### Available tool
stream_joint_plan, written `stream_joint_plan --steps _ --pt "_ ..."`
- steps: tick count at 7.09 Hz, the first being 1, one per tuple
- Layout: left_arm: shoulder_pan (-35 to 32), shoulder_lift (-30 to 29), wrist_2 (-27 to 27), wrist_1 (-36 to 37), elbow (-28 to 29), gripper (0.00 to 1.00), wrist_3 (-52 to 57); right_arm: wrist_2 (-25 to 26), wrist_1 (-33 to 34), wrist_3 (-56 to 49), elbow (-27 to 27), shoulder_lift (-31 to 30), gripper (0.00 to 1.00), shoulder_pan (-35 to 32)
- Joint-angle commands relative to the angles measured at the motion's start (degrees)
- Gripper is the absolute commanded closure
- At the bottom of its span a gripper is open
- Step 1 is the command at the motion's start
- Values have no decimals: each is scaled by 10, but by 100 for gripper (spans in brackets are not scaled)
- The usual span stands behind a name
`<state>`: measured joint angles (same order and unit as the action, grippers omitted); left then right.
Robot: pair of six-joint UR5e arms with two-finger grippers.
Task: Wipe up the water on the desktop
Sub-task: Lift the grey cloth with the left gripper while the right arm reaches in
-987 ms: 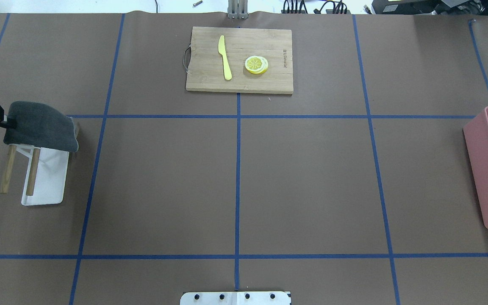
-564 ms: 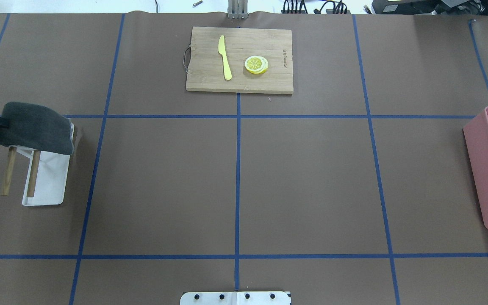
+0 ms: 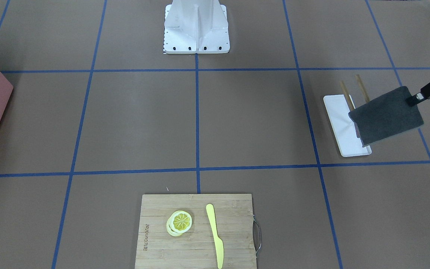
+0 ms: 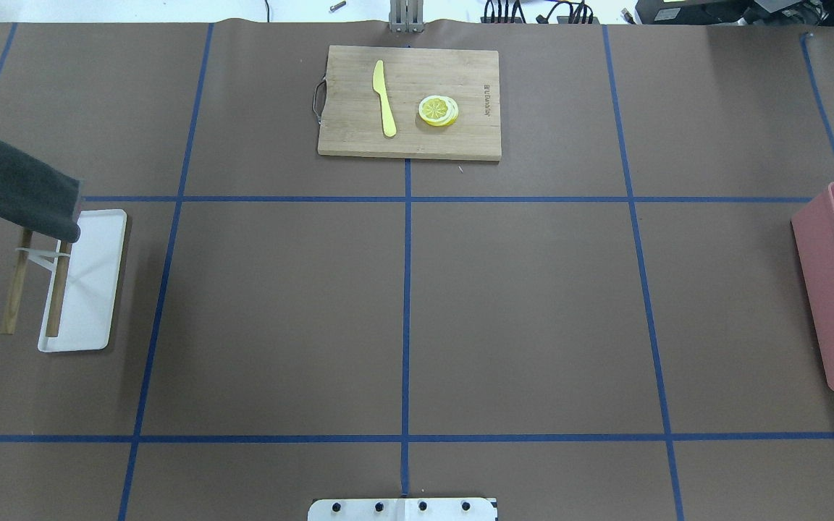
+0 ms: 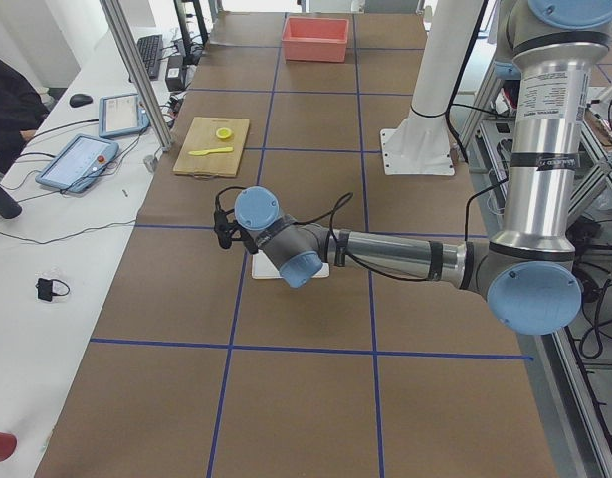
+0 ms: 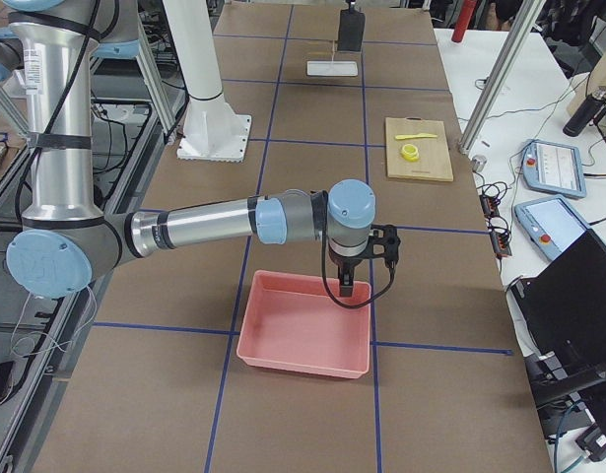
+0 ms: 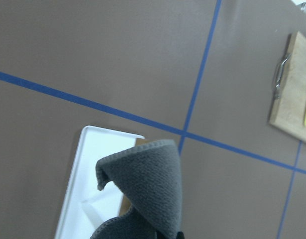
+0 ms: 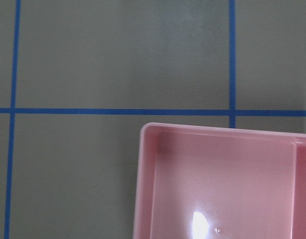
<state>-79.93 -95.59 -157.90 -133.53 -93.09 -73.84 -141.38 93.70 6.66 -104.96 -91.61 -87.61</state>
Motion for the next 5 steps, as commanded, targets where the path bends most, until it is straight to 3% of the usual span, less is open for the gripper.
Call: stream_joint_plan --steps 1,3,5 --pt "14 -75 3 5 3 100 -190 -4 -51 1 -49 6 0 45" --pt "83 -121 88 5 -2 100 -314 -4 -162 61 -45 57 0 105" --pt "165 -179 179 5 -6 100 -434 35 -192 100 -51 138 0 180"
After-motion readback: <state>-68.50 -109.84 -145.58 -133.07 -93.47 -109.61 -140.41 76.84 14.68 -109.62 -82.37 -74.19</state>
